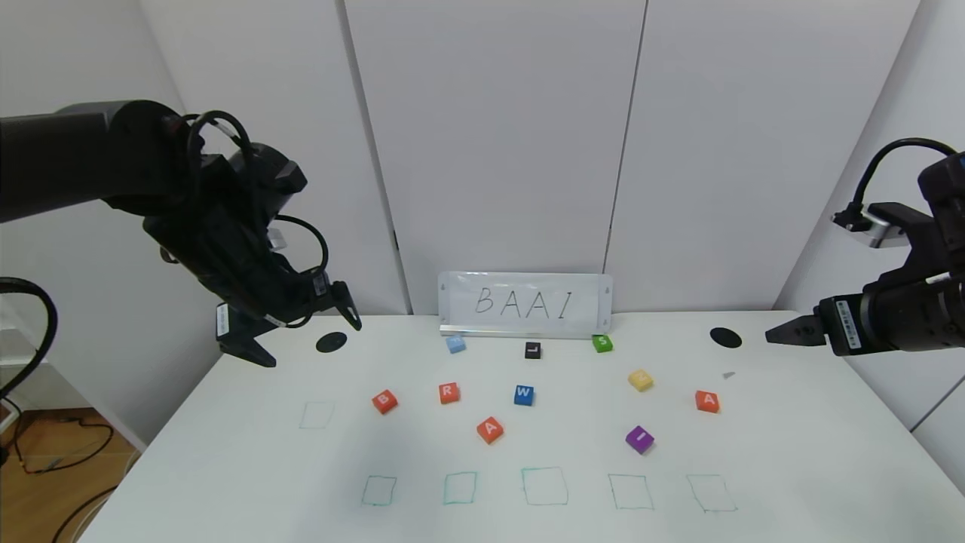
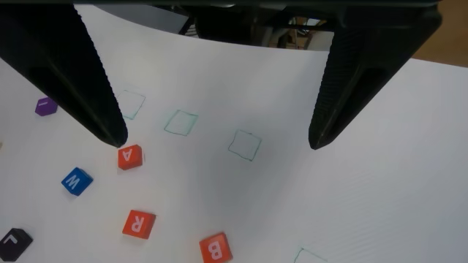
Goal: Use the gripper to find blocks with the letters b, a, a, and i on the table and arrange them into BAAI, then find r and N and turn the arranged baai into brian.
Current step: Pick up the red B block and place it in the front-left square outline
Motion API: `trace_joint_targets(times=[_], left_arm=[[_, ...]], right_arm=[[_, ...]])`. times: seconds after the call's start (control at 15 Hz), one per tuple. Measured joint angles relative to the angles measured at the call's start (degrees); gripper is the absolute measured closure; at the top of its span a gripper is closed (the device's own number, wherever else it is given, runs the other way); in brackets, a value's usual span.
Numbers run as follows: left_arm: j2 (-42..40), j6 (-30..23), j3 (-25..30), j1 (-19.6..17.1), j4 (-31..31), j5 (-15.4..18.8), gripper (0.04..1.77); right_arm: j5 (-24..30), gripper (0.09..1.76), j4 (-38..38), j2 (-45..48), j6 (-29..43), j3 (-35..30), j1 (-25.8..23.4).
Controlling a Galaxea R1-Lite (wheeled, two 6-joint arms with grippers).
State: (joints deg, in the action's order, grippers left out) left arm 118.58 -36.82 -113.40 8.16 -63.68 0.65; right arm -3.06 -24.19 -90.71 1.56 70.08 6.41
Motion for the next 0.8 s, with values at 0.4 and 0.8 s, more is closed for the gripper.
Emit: trace_joint_targets(times=[0.4, 0.8], left_arm=[[8.4, -8.6, -0.3, -0.1, 5.5, -0.5, 0.05], [14.1, -12.7, -0.4, 0.5, 8.3, -1.6, 0.05]], right_arm=[[-0.2, 0.08, 0.1, 0.9, 0.0, -0.6, 0.3], [-0.4, 0.08, 0.2, 1.6, -0.1, -1.1, 0.8]])
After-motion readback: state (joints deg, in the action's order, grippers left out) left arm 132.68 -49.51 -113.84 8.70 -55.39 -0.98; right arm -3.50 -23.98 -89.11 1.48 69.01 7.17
